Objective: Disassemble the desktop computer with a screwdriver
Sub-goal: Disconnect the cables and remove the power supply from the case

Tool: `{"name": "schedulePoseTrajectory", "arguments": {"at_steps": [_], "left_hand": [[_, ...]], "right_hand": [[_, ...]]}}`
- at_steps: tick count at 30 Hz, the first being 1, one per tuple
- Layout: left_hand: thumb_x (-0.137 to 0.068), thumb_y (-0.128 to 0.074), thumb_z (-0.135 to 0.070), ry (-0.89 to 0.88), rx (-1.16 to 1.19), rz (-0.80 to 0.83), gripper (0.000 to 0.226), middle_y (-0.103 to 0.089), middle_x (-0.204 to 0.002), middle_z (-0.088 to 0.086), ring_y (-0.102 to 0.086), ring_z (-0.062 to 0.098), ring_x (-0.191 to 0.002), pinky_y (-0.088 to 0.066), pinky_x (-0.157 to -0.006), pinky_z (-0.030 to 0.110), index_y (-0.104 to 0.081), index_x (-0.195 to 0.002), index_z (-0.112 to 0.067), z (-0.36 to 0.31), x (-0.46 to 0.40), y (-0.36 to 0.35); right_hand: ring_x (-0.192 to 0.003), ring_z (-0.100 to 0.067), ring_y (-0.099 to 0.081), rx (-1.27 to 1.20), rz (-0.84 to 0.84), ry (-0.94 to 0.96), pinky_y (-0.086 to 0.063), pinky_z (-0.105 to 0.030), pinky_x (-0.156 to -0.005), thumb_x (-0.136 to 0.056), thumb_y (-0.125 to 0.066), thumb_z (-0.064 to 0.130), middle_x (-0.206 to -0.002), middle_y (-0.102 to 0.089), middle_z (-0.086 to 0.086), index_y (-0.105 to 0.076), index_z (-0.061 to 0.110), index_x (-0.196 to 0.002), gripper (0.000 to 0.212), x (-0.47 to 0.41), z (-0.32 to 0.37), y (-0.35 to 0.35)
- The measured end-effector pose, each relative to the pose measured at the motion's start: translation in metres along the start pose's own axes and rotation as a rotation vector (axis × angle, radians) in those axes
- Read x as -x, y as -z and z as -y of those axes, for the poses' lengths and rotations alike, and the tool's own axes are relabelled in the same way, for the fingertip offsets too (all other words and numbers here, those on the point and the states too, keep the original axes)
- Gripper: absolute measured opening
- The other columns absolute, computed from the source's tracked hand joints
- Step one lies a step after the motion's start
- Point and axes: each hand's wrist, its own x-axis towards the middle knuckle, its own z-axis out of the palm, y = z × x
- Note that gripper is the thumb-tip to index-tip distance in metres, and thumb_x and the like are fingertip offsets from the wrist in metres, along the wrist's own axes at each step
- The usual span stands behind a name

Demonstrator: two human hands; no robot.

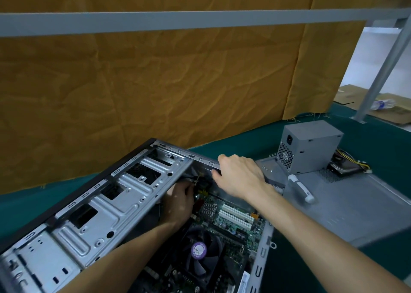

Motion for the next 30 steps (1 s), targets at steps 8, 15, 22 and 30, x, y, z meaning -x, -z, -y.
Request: {"name": "schedulePoseTrajectory", "arguments": {"at_steps": [8,15,22,30], "left_hand": [[-0.106,-0.046,-0.025,0.146,-0.041,-0.051,0.024,-0.064,-0.082,0.004,-0.056,0.013,-0.063,-0.033,-0.050,0.020,-0.067,-0.117,-0.020,0.007,-0.003,-0.003],[-0.101,-0.048,-0.022,-0.100,-0.272,0.107,0.014,-0.064,-0.091,-0.004,-0.062,0.015,-0.079,-0.053,-0.073,0.032,-0.062,-0.098,-0.024,-0.015,0.008,0.004],[-0.095,-0.065,-0.023,-0.078,-0.269,0.432,0.014,-0.068,-0.085,0.002,-0.061,0.016,-0.077,-0.040,-0.065,0.024,-0.072,-0.088,-0.014,-0.041,0.022,0.069],[-0.097,-0.065,-0.018,-0.212,-0.031,0.294,0.016,-0.068,-0.067,-0.001,-0.049,0.000,-0.051,-0.034,-0.051,0.017,-0.077,-0.085,-0.018,-0.064,0.057,0.121]], "right_hand": [[-0.064,-0.030,-0.053,-0.005,0.009,0.007,-0.041,-0.036,-0.060,-0.102,-0.047,0.044,-0.075,-0.057,-0.005,-0.049,0.015,-0.090,0.032,-0.001,-0.002,-0.002],[-0.068,-0.027,-0.057,-0.083,0.000,0.005,-0.043,-0.037,-0.064,-0.096,-0.044,0.061,-0.073,-0.055,0.002,-0.052,0.019,-0.090,0.044,-0.009,-0.004,-0.003],[-0.087,-0.010,-0.056,-0.549,-0.255,0.139,-0.047,-0.030,-0.077,-0.091,-0.066,0.033,-0.092,-0.059,0.012,-0.061,0.026,-0.096,0.011,0.005,-0.001,0.013],[-0.078,-0.010,-0.068,-0.803,0.410,0.228,-0.052,-0.029,-0.073,-0.101,-0.061,0.029,-0.095,-0.071,0.000,-0.067,0.015,-0.110,0.018,0.046,0.039,0.022]]}}
